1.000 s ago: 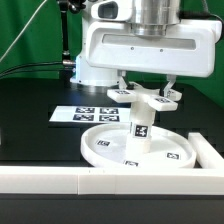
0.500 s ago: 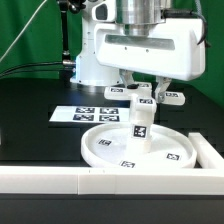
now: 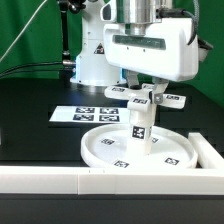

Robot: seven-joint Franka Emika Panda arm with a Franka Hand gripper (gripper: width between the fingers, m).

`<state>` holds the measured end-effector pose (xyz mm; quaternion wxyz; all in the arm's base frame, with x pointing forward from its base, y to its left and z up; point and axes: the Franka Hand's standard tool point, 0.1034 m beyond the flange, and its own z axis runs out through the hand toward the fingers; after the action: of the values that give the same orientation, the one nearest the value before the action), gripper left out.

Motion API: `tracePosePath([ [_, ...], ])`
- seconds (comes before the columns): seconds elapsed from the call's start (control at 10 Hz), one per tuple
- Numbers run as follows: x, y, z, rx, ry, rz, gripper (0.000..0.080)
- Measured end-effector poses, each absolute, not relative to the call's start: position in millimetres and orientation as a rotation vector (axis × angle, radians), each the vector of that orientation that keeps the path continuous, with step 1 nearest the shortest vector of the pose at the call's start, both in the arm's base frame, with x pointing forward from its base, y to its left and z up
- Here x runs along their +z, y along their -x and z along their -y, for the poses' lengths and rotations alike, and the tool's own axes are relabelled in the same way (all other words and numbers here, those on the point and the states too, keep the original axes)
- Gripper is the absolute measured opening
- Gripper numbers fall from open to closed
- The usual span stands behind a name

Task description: Assemble round table

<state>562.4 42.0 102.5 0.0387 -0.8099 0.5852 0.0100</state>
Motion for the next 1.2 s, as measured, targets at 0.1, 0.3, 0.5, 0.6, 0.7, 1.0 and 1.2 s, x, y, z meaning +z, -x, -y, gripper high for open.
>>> tracePosePath([
  [0.1, 100.0, -562, -40, 0.028, 2.353, -1.918, 0.0443],
  [0.3, 98.9, -564, -37, 0.020, 2.156, -2.072, 0.0443],
  [0.5, 98.8, -564, -38, 0.022, 2.130, -2.100, 0.0444],
  [0.6, 98.7, -564, -38, 0.022, 2.133, -2.097, 0.0588],
  [0.7, 103.8, -562, -39, 0.047, 2.137, -2.094, 0.0588],
  [1.0, 130.0, -561, -36, 0.079, 2.127, -2.069, 0.0647],
  [1.2, 127.5, -561, -37, 0.081, 2.131, -2.071, 0.0649],
])
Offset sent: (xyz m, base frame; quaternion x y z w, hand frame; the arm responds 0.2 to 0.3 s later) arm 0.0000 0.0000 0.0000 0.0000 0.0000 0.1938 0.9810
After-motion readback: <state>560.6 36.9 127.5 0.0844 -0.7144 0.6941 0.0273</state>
